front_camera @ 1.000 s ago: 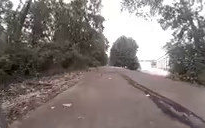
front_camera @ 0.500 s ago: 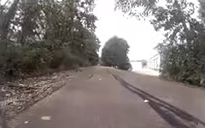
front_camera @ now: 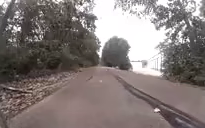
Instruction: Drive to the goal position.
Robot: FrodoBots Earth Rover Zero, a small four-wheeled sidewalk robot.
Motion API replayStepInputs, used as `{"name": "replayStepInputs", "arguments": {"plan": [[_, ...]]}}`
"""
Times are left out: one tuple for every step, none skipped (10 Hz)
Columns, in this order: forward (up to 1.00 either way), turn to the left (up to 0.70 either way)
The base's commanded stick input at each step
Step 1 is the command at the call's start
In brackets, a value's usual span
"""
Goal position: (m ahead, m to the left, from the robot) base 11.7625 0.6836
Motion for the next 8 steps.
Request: {"name": "replayStepInputs", "arguments": {"plan": [[0.7, 0.0], [0.7, 0.0], [0.7, 0.0], [0.7, 0.0], [0.7, 0.0], [0.7, 0.0], [0.7, 0.0], [0.7, 0.0]]}}
